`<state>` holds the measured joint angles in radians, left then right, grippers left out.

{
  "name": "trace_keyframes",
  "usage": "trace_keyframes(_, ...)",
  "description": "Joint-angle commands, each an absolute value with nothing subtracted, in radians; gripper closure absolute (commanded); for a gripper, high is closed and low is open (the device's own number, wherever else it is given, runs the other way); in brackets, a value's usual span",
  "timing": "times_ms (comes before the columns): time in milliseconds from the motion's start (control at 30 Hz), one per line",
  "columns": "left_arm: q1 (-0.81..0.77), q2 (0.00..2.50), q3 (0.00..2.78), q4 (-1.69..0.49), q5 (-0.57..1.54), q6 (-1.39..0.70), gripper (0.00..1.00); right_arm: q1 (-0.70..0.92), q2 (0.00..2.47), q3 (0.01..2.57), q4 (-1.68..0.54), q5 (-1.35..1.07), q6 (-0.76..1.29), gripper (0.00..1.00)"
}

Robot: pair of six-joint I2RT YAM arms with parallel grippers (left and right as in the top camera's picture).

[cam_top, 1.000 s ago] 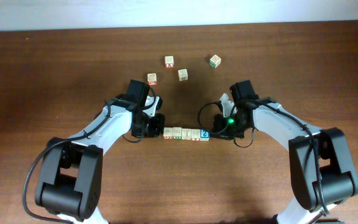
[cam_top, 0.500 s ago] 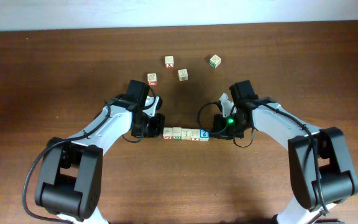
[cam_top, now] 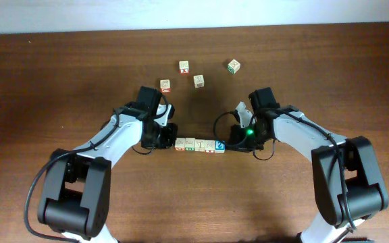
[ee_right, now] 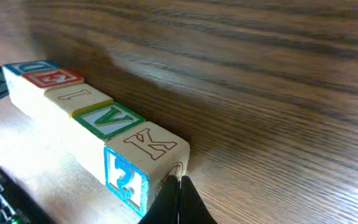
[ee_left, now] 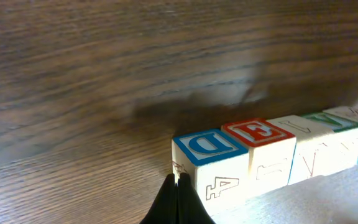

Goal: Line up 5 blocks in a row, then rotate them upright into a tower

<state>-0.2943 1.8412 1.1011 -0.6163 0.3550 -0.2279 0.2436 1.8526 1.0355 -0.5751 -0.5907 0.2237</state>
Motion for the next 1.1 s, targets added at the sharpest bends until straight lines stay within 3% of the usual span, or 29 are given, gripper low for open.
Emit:
trace_keyframes(0,-0.3,1.852,1.092,-0.614,0.381,-0.215,1.0,0.256,1.864,1.043,-0.57,-0.689,0.191,0.96)
trace_keyframes(1067,-0.3,1.852,1.093,-0.621,0.426,-0.212,1.0,0.325,1.766,1.134,-0.615,-0.725,0.218,0.96)
